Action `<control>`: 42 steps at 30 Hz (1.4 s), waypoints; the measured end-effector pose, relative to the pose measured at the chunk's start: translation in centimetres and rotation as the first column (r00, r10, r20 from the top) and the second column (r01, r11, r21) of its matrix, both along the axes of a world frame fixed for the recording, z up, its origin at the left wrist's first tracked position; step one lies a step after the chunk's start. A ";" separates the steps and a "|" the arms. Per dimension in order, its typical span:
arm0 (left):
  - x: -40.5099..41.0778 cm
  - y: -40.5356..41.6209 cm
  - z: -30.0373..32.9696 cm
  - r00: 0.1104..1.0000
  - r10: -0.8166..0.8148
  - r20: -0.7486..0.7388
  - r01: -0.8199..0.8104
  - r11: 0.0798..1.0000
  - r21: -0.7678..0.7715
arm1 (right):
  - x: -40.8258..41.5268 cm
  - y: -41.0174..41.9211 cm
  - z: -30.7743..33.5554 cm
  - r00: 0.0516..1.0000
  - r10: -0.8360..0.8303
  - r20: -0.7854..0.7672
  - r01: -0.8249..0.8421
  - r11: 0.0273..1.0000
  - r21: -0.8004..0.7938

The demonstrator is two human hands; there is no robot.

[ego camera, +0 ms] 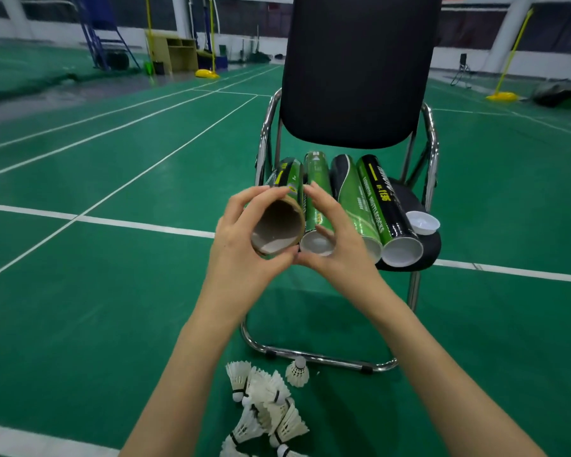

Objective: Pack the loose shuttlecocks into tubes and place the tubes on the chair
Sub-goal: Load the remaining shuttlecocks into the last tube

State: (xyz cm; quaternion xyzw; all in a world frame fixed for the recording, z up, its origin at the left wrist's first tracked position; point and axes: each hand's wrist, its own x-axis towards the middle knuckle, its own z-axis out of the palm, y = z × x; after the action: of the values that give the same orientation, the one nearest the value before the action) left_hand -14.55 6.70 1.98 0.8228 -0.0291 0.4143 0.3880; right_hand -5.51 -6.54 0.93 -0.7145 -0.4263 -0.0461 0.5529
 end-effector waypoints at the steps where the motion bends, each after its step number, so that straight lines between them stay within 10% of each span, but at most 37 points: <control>1: -0.7 -0.4 0.9 1.000 -0.008 0.007 0.008 1.000 0.027 | -0.5 0.1 0.4 1.000 0.018 0.015 -0.018 1.000 0.007; 7: -3.5 -2.0 4.3 0.996 -0.092 0.005 0.090 0.987 0.136 | -3.0 -0.4 3.2 0.999 0.002 0.051 -0.009 0.991 0.136; 12: -4.8 -1.6 5.5 0.939 -0.343 0.026 0.344 0.931 -0.122 | -4.0 -2.2 5.0 0.999 -0.035 -0.034 0.042 0.975 0.220; 30: -1.9 -2.7 4.5 0.976 -0.211 -0.050 0.217 0.954 0.207 | -5.5 -8.3 6.8 0.970 0.088 -0.228 -0.016 0.954 0.300; 42: -2.3 0.1 -7.4 0.924 -0.067 -0.377 0.185 0.940 0.287 | -5.2 -10.1 -3.5 0.913 0.018 -0.408 0.024 0.995 0.099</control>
State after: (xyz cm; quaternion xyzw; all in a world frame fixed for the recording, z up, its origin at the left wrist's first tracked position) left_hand -16.84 6.81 -5.40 0.9326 -0.0768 0.2197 0.2757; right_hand -10.68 -16.68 -2.60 -0.6800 -0.2977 0.0816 0.6651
